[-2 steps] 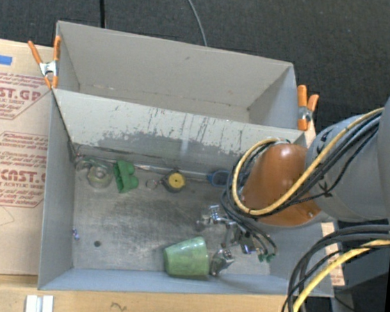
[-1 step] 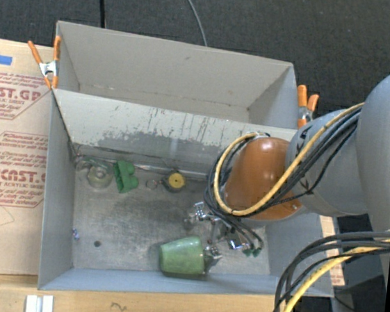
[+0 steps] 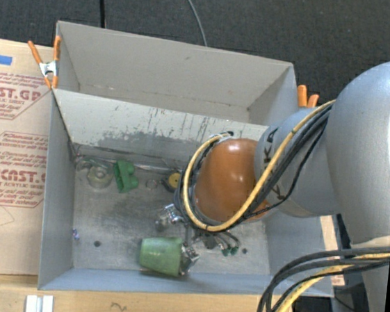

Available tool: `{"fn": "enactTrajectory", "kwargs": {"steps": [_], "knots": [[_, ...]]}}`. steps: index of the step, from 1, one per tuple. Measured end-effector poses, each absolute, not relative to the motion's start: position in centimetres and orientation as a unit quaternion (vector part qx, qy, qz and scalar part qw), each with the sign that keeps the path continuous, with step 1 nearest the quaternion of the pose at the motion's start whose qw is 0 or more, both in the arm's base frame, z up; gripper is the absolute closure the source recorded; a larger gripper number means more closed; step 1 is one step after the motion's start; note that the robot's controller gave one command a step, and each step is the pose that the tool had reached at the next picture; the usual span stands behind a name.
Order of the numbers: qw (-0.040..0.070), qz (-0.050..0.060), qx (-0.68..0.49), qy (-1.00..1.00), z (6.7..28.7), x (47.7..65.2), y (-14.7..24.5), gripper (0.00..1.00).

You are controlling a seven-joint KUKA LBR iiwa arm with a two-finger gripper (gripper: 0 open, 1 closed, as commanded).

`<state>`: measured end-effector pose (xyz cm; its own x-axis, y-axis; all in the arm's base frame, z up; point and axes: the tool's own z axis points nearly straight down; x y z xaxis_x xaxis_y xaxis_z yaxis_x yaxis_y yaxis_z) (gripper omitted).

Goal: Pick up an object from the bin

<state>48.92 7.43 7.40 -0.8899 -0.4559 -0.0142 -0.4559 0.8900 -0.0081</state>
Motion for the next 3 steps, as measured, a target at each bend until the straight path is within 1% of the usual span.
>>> {"fn": "enactTrajectory", "kwargs": {"steps": [1,2,3], "knots": [[0.004,-0.002,-0.359,0.933,7.3,49.0,10.2,0.0],[0.004,-0.002,-0.359,0.933,7.4,49.1,10.3,1.0],[0.004,-0.001,-0.489,0.872,23.2,49.5,8.1,1.0]]}}
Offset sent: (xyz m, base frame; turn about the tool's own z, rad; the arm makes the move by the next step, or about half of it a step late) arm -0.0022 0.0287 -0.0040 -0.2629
